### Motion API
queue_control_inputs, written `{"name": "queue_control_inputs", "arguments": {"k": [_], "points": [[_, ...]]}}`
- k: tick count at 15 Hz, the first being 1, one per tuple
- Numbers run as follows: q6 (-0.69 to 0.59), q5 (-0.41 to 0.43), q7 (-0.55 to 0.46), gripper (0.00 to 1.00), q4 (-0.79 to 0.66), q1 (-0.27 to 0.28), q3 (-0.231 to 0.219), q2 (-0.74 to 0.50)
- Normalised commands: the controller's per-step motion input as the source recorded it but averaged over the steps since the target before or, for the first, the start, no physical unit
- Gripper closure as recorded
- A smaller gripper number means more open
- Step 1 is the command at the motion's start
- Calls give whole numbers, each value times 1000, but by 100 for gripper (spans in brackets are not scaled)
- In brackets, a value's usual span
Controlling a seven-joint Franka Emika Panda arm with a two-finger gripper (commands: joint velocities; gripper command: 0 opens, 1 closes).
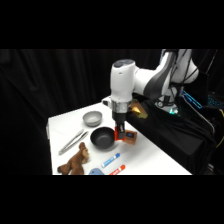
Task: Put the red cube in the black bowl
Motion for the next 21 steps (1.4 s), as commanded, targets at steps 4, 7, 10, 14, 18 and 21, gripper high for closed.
{"name": "queue_control_inputs", "arguments": {"k": [4,7,10,14,18,21], "points": [[-46,-48,-189,74,193,-201,-22,72],[-13,-11,-184,74,208,-133,-31,143],[63,27,-183,74,190,-85,-35,210],[156,70,-194,74,150,-48,-39,227],[205,105,-199,74,115,-1,-47,176],[230,108,-183,74,108,36,-68,152]]}}
